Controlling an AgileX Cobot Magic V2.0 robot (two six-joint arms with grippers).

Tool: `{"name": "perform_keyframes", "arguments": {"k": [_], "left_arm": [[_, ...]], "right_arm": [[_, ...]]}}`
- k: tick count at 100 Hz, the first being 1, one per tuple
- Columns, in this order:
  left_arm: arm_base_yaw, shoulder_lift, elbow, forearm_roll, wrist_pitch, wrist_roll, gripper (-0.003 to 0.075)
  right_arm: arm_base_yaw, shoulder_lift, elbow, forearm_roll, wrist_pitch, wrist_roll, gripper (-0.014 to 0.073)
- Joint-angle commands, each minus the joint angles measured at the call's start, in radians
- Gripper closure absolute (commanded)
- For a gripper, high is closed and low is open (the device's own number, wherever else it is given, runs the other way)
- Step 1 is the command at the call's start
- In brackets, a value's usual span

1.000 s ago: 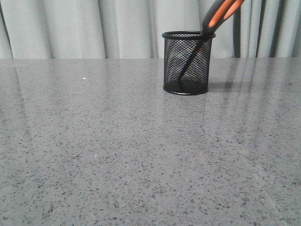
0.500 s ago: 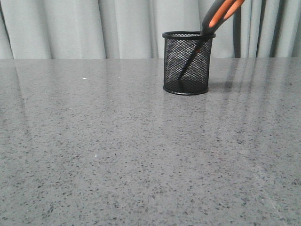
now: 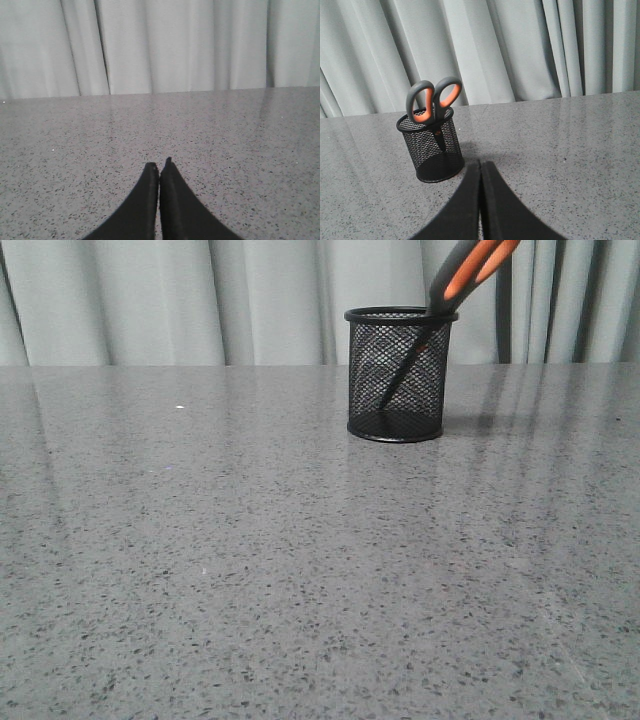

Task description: Put scissors into bucket

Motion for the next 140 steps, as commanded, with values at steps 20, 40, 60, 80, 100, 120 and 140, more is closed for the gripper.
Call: {"name": "perform_keyframes", "arguments": {"k": [20, 40, 60, 80, 100, 120, 140], "left_arm": [[0.004, -0.026, 0.029, 0.000, -0.052, -0.012, 0.0741], [0.004, -0.026, 0.029, 0.000, -0.052, -0.012, 0.0741], [0.004, -0.026, 0.029, 0.000, -0.052, -0.012, 0.0741], [0.004, -0.026, 0.029, 0.000, -0.052, -0.012, 0.0741], [0.004, -0.026, 0.029, 0.000, -0.052, -0.012, 0.0741], [0.004, -0.026, 0.029, 0.000, -0.052, -0.012, 0.0741], [0.004, -0.026, 0.029, 0.000, -0.052, -0.012, 0.0741]], "right_arm": [[-0.005, 0.006, -0.026, 0.004, -0.074, -0.007, 0.0666], [-0.005, 0.006, -0.026, 0.004, -0.074, -0.007, 0.0666], [-0.005, 0.006, -0.026, 0.004, -0.074, -0.007, 0.0666], [-0.005, 0.006, -0.026, 0.004, -0.074, -0.007, 0.0666], [-0.005, 0.006, -0.025, -0.085, -0.074, 0.000, 0.0666], [-0.025, -0.004, 0.065, -0.353, -0.129, 0.208, 0.0666], [-0.084, -0.152, 0.217, -0.392, -0.153, 0.208, 0.0666]]}}
